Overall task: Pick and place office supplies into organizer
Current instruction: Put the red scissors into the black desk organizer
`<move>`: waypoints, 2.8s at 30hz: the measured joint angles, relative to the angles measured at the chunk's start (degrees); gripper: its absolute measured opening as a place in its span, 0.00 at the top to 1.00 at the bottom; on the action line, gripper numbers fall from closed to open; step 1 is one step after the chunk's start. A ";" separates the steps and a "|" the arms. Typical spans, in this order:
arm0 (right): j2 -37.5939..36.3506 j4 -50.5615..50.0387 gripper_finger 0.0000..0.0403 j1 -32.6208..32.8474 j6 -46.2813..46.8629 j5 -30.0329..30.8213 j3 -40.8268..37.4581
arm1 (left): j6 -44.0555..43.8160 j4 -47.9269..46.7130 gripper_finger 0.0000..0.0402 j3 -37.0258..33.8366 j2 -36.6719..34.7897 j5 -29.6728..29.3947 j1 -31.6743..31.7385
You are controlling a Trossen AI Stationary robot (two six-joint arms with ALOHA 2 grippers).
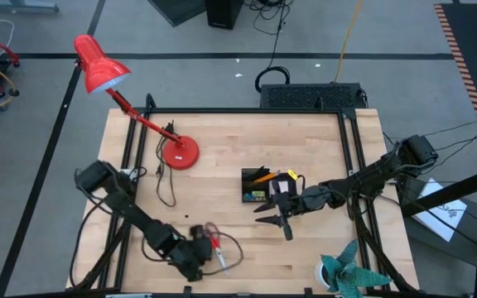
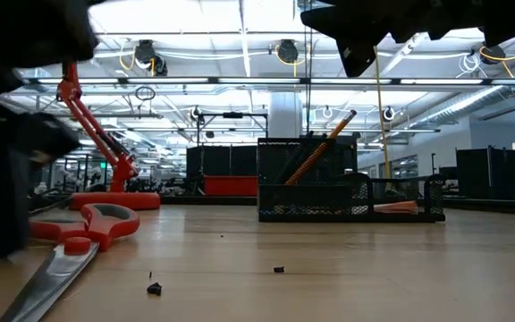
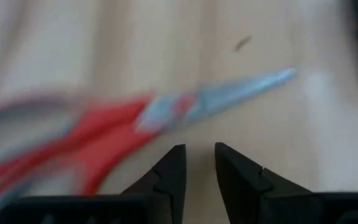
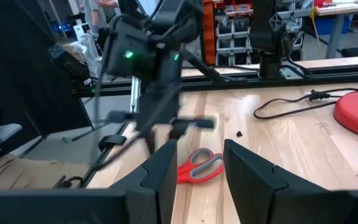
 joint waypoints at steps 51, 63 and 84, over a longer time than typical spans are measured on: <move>0.44 -4.72 0.68 0.32 -2.28 1.73 -0.02 | 54.18 52.23 0.95 -43.12 -52.08 -6.42 14.61; 12.20 -20.14 0.68 -2.70 -0.54 0.36 14.70 | 40.45 57.37 0.98 -52.25 -52.04 -16.12 10.96; 31.08 -38.51 0.31 -6.24 2.93 -11.93 41.68 | 34.09 50.48 0.88 -52.23 -52.04 -15.46 10.96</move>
